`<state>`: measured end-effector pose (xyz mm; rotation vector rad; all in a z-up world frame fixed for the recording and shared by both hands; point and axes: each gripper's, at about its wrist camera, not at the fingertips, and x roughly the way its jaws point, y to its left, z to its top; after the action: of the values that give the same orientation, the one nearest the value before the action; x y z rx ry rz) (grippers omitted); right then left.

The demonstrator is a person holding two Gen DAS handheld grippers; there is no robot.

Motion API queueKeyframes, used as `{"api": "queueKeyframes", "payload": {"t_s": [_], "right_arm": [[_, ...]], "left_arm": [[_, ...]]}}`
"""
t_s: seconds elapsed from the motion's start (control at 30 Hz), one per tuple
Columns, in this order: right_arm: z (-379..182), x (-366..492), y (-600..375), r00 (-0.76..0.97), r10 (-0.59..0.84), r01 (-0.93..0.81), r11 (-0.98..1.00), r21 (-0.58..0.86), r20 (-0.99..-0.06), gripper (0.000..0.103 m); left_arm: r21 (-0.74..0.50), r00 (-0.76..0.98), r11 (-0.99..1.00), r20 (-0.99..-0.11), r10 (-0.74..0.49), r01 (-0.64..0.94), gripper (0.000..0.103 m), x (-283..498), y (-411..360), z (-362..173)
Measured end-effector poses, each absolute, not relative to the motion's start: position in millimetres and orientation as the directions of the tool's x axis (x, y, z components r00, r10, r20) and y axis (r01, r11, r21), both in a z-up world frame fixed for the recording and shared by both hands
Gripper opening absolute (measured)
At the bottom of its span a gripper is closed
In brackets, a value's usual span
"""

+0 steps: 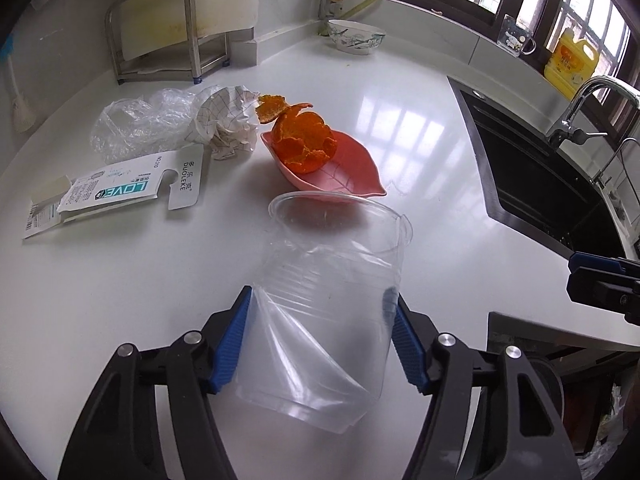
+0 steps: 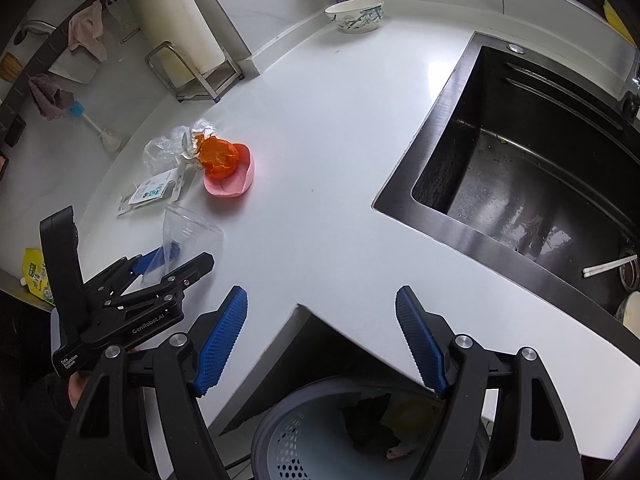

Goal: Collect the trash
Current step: 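Grasp the clear plastic cup with the left tool while the right tool grasps orange peels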

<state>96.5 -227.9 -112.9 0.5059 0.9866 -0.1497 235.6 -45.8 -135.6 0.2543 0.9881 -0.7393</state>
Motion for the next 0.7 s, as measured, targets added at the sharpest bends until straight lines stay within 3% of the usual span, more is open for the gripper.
{"api": "queueKeyframes", "payload": {"t_s": [0.27,0.43,0.7], "right_arm": [[-108,134,-217,0.582,0.111,0.301,0.891,0.34,-0.806,0.073],[-105,171,-202,0.602,0.113,0.253,0.912,0.323,-0.79,0.073],[-99,229,-177,0.639,0.095,0.166,0.952,0.257,-0.763,0.073]], "left_arm": [[-0.161,0.354,0.772,-0.818,-0.452,0.615,0.062,248,-23,-128],[-0.086,0.421,0.831,-0.83,-0.365,0.55,0.062,253,-2,-120],[-0.105,0.442,0.872,-0.829,-0.343,0.479,0.062,256,32,-113]]}}
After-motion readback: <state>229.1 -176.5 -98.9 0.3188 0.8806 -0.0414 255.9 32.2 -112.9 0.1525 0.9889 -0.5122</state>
